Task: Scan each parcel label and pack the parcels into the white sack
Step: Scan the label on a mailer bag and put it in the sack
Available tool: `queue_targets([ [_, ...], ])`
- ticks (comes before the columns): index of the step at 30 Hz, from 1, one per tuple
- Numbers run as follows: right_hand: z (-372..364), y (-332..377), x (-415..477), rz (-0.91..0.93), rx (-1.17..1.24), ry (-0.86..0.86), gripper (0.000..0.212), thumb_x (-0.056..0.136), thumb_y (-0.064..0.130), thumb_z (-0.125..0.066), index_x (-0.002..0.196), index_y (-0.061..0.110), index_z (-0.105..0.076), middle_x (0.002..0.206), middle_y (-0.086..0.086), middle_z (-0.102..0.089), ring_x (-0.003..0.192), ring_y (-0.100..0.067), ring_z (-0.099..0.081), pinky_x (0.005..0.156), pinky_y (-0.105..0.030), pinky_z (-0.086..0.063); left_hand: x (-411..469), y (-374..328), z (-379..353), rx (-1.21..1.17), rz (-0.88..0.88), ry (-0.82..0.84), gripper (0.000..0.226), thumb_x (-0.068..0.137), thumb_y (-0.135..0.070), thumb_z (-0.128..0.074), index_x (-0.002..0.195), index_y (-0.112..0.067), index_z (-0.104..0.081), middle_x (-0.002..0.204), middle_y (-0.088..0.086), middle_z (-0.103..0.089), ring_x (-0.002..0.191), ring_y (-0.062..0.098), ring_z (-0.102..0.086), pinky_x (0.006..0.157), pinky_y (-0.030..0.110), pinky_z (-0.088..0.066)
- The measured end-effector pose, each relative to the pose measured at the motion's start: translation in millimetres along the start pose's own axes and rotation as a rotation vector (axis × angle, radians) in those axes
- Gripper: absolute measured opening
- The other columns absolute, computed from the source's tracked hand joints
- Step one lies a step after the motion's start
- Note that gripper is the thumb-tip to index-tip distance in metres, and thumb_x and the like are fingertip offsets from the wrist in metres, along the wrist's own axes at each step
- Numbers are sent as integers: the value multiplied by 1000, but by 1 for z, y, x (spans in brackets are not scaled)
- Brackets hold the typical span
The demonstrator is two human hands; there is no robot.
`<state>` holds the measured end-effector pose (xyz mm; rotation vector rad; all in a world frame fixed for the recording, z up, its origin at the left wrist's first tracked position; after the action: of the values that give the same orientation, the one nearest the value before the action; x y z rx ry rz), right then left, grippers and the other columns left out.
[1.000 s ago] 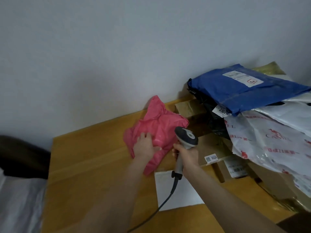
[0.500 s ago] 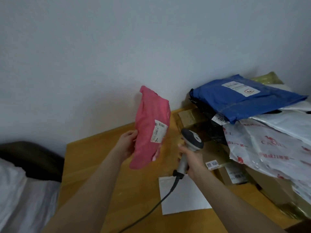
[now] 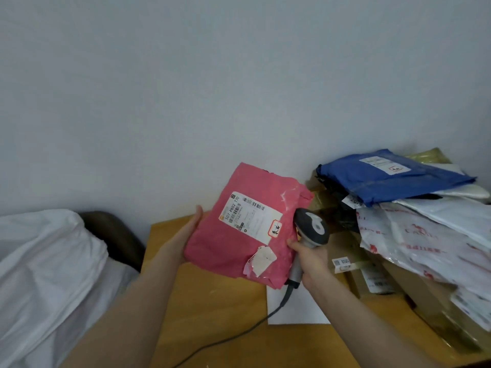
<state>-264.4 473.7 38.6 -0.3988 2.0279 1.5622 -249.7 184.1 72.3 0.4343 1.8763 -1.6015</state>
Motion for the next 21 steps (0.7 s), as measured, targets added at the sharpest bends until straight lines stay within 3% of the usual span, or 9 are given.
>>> queue_targets([
  [3,8,-7,-20,-1,12,-1,25,79,7,-77,94,15,-58,90,-5,-66,82,-22,-62,86,-46,-50,-30,0,-15,208,-47,97,56,73,-52,-65,111,-12,-71,103,8,-73,89,20,-71,70,30,-58],
  [5,13,-14,-32,2,-1,6,27,79,4,-76,95,14,-57,89,-5,-65,80,-20,-62,81,-44,-51,-44,-4,-16,265,-140,11,49,76,-37,-71,114,-7,-68,98,9,-74,86,22,-70,75,30,-56],
  [8,26,-22,-46,21,-63,-28,23,78,4,-76,86,13,-57,84,-7,-65,76,-22,-61,77,-43,-52,-59,-3,-16,400,-262,-137,16,91,-18,-65,100,-7,-72,88,7,-73,81,21,-65,74,28,-55],
  [10,38,-25,-51,35,-123,-108,21,79,9,-76,91,6,-59,85,-11,-64,85,-30,-63,88,-50,-53,-62,-5,-9,567,-331,-265,17,94,-15,-59,102,-7,-71,91,10,-69,83,21,-61,79,32,-51],
  [12,47,-26,-61,59,-126,-150,16,81,11,-74,83,7,-59,80,-11,-64,87,-32,-64,90,-50,-52,-68,-8,-8,795,-385,-292,20,96,-12,-55,108,-7,-70,98,9,-67,87,18,-58,78,27,-45],
  [14,47,-29,-68,76,-99,-112,18,82,8,-73,71,10,-59,65,-8,-62,70,-26,-63,78,-44,-54,-66,-1,-12,1046,-363,-199,23,96,-12,-54,114,-10,-69,105,4,-67,93,18,-59,78,23,-41],
  [18,13,-43,-82,43,-140,137,16,84,2,-69,70,6,-62,53,-5,-59,47,-16,-53,54,-30,-47,-47,32,-19,1334,-229,-11,27,97,-16,-53,120,-11,-65,118,8,-66,106,22,-59,89,27,-42],
  [21,-8,-70,-82,-37,-160,162,11,84,3,-69,73,4,-66,56,-6,-61,48,-16,-53,54,-30,-47,-27,46,-15,1396,-236,-100,27,97,-22,-53,121,-19,-64,121,4,-64,112,23,-58,92,32,-45],
])
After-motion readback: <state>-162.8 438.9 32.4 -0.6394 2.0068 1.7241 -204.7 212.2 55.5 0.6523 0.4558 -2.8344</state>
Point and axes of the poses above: each hand's wrist, its own x-axis towards the middle knuckle, its own z-axis out of the back of the hand, y = z × x, the point moved 7 cm from there along x, towards the middle knuckle
